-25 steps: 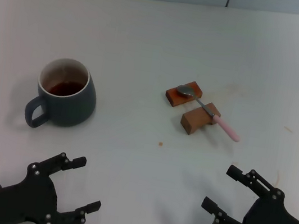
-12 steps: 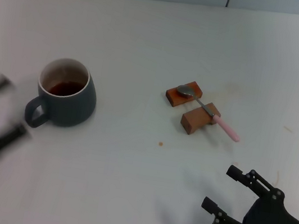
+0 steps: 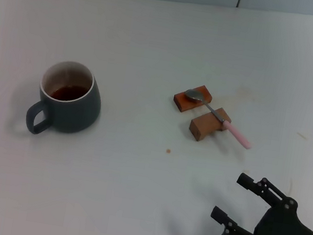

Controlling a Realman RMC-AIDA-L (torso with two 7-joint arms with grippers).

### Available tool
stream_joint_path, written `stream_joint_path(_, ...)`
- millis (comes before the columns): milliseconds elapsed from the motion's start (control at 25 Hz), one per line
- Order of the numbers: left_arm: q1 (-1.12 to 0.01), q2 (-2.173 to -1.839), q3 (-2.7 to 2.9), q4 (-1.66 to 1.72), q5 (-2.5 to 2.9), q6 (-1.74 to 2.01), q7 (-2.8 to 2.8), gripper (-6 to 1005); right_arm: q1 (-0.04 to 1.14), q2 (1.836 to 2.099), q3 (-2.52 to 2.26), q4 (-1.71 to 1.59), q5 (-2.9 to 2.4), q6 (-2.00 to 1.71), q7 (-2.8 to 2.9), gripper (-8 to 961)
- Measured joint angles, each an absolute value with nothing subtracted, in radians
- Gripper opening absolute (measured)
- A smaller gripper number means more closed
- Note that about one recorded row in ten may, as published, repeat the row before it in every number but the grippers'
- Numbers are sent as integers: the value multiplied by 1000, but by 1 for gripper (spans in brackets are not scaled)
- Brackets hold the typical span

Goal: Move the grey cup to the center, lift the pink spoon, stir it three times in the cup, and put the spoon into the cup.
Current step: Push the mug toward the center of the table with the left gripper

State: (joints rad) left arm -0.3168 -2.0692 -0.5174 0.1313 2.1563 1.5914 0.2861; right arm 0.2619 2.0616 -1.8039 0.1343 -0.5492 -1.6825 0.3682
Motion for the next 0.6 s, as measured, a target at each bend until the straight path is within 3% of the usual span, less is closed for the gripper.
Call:
stream_joint_path(160,-370,-2070,-435,76,2162,1443,530,430,262,2062,-1804,134,-549,-1683,368,809)
stream_joint_path(360,-410,-2071,-332,29,2165,1336,648,185,261,2062,-1804,137,-547,-1690,368,809)
stream_joint_path(600,-422,-2071,-219,22,2174,1314,662,1,260,2062,-1804,139,-545,-1693,368,810)
